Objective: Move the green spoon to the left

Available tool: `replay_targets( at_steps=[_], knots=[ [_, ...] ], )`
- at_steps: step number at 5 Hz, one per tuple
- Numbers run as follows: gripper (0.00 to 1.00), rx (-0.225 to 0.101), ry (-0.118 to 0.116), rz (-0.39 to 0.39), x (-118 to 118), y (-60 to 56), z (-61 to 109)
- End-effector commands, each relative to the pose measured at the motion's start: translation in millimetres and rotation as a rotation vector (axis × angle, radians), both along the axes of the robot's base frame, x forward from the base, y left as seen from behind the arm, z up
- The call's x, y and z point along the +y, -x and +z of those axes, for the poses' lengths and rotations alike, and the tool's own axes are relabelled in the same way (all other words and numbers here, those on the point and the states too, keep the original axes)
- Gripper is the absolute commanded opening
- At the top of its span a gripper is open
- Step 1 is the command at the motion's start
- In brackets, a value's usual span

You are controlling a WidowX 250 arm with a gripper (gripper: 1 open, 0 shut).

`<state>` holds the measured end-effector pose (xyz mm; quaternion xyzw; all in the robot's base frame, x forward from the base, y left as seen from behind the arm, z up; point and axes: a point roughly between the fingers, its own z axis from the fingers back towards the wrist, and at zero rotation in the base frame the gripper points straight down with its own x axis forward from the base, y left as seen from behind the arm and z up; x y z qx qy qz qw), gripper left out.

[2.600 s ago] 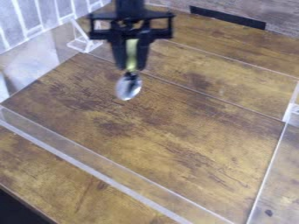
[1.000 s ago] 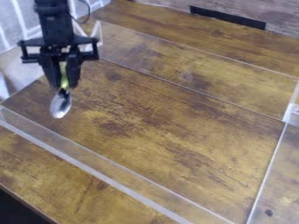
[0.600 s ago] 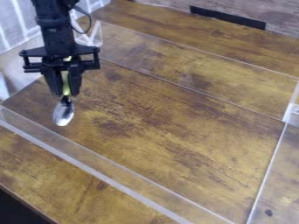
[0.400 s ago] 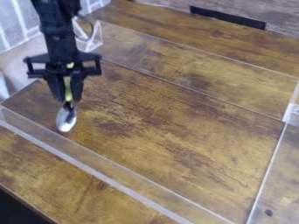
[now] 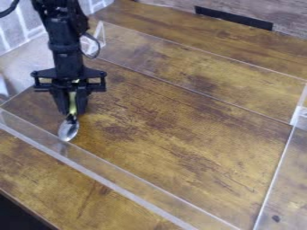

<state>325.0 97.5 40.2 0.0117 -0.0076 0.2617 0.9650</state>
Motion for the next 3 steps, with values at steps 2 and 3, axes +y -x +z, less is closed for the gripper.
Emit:
replay_targets(
  at_steps=[2, 3],
  knots=[
    [0.00, -0.042, -0.018, 0.023, 45, -13.6, 24.7],
    [0.00, -0.032, -0.017, 0.024, 43, -16.5, 16.6]
  ],
)
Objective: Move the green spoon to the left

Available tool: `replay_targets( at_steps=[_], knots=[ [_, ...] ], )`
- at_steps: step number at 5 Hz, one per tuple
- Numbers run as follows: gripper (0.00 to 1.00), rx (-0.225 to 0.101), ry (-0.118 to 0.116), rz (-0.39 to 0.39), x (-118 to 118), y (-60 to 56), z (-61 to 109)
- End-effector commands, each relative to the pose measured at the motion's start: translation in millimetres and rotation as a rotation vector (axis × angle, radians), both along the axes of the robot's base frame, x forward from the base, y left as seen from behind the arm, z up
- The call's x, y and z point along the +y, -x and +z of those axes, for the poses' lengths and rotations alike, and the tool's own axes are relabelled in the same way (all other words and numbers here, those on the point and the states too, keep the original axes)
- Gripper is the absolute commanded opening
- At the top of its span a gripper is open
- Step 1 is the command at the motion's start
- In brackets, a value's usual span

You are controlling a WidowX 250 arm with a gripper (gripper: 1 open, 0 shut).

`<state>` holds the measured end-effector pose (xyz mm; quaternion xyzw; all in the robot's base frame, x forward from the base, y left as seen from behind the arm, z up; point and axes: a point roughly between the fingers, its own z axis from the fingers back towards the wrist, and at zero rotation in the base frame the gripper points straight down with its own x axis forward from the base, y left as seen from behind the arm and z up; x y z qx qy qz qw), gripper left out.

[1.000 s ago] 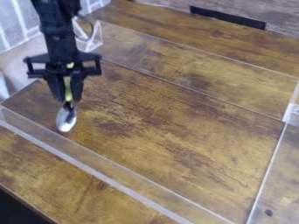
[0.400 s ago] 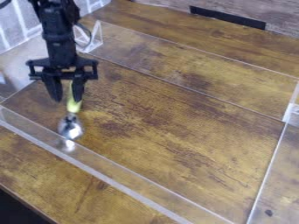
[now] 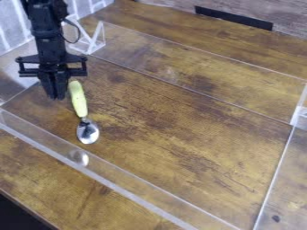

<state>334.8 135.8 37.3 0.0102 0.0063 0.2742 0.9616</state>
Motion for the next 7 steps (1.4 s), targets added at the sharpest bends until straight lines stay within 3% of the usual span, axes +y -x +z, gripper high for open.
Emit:
replay_targets(
  at_steps=[1, 3, 5, 7],
  knots=[
    [0.00, -0.042, -0.031, -0.005, 5, -13.0, 9.8],
    [0.00, -0.019, -0.040, -0.113, 36, -25.5, 10.5],
    [0.00, 0.004, -0.029, -0.167, 40, -35.6, 10.7],
    [0.00, 0.023, -0.003, -0.386, 47, -31.2, 10.1]
  ],
)
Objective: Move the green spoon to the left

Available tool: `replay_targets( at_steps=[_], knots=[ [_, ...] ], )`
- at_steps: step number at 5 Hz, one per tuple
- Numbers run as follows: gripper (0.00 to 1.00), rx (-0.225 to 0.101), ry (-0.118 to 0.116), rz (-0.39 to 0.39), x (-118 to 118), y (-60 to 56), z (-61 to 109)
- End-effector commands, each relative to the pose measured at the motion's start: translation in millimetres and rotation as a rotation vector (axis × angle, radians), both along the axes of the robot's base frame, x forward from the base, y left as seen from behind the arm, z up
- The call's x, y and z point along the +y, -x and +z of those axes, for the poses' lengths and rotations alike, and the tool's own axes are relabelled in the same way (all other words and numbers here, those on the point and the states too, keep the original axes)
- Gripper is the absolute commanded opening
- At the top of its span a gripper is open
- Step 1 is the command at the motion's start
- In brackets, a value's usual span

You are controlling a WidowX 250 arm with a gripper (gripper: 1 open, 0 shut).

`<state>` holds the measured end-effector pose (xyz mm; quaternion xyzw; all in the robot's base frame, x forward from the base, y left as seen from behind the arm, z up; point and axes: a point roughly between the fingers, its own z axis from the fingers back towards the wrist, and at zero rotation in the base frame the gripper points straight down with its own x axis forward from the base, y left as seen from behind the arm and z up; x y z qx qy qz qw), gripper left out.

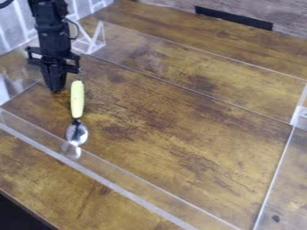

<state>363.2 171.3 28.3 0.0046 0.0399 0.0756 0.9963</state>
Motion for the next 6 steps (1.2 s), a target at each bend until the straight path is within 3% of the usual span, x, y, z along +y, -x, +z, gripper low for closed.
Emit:
replay_targets(
  at_steps=[1, 3, 4, 5, 6],
  knots=[
    [0.00, -0.070, -0.031, 0.069, 13, -0.4, 37.4],
    [0.00, -0.122, -0.031, 0.012, 20, -4.2, 76.9],
    [0.00, -0.136, -0.025, -0.072, 30, 1.5, 97.0],
    [0.00, -0.127, -0.016, -0.174, 27, 10.7, 104.0],
    [0.00, -0.113, -0.013, -0.173, 22, 14.1, 97.5]
  ],
)
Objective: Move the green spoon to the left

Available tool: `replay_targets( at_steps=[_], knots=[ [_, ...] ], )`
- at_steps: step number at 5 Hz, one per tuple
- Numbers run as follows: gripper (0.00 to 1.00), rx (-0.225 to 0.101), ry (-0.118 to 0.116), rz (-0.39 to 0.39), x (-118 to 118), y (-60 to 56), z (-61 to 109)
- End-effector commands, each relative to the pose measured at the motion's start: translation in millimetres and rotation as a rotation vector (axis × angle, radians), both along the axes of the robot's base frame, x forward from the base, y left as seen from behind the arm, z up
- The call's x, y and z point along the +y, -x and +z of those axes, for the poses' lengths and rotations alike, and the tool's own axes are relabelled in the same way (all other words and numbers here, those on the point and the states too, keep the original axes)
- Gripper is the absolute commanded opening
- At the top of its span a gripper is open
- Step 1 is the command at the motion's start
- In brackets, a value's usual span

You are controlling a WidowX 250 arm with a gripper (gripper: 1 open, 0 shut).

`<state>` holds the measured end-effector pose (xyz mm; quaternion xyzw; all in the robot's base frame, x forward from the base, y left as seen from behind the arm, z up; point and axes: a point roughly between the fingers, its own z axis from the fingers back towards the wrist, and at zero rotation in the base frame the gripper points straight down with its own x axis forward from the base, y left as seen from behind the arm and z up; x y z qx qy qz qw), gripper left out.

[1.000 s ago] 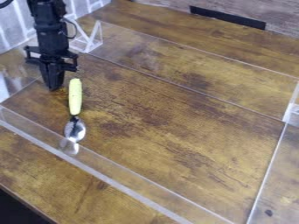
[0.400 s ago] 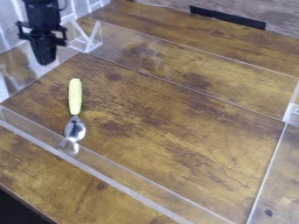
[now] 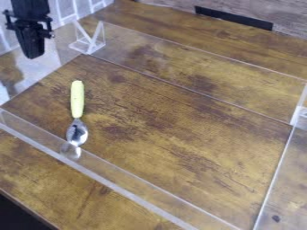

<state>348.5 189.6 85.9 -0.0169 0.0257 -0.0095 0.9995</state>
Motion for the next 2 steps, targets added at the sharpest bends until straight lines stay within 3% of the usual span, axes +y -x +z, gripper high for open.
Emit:
replay_targets(
  at_steps=[1, 2],
  knots=[
    [0.00, -0.075, -0.050, -0.002, -1.9, 3.3, 31.9],
    [0.00, -0.062, -0.048, 0.002, -5.7, 9.6, 23.0]
  ],
)
